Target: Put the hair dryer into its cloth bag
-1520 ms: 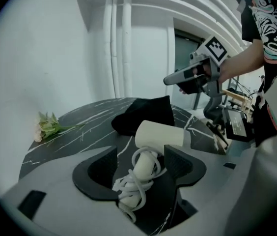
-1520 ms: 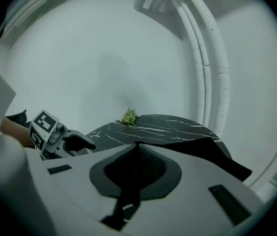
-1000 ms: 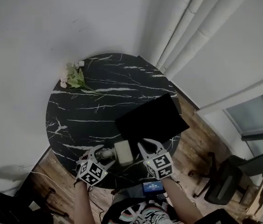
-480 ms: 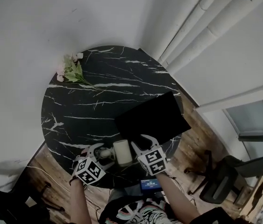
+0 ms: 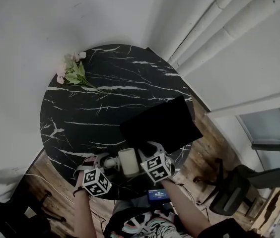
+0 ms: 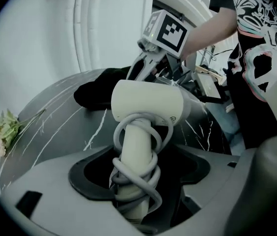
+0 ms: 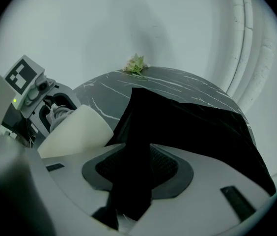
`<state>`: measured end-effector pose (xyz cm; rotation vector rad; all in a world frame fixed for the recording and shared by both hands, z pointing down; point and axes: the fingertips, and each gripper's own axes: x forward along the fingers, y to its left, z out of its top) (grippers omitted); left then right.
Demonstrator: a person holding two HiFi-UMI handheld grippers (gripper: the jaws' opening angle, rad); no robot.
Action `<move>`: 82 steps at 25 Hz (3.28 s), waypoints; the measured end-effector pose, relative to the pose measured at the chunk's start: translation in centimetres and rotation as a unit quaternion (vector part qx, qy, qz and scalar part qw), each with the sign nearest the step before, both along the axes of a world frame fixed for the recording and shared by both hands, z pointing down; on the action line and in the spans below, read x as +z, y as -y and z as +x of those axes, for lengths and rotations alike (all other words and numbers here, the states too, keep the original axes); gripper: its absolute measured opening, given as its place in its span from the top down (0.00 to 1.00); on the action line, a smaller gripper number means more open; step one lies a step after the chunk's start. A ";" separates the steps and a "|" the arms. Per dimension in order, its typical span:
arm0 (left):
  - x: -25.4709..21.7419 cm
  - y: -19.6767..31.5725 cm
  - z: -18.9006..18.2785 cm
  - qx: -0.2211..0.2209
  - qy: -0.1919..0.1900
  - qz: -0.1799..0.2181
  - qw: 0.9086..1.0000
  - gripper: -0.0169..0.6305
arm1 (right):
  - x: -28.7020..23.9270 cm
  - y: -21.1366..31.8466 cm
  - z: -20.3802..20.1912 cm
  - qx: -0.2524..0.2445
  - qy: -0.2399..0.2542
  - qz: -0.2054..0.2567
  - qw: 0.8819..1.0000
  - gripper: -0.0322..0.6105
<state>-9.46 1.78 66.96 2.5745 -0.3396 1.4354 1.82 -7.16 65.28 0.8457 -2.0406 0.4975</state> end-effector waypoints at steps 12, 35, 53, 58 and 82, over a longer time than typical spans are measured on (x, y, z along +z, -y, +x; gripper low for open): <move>0.1 0.0 0.0 -0.002 -0.028 0.016 0.999 0.41 | 0.3 0.1 -0.5 -0.029 -0.006 0.015 0.999 0.75; -2.3 -0.7 -0.5 -0.107 -0.115 -0.014 0.987 0.61 | -2.5 0.1 1.6 0.017 0.064 0.000 0.998 0.90; -6.0 1.9 0.2 -0.160 -0.181 -0.003 0.970 0.61 | -6.4 0.1 2.7 0.043 0.114 0.032 0.992 0.90; -5.6 2.5 1.1 -0.188 -0.182 -0.018 0.965 0.61 | -6.7 -0.3 2.6 0.035 0.113 0.036 0.992 0.90; -4.7 2.6 3.4 -0.142 -0.180 -0.115 0.966 0.61 | -9.8 -1.8 2.2 -0.030 0.183 0.077 0.980 0.91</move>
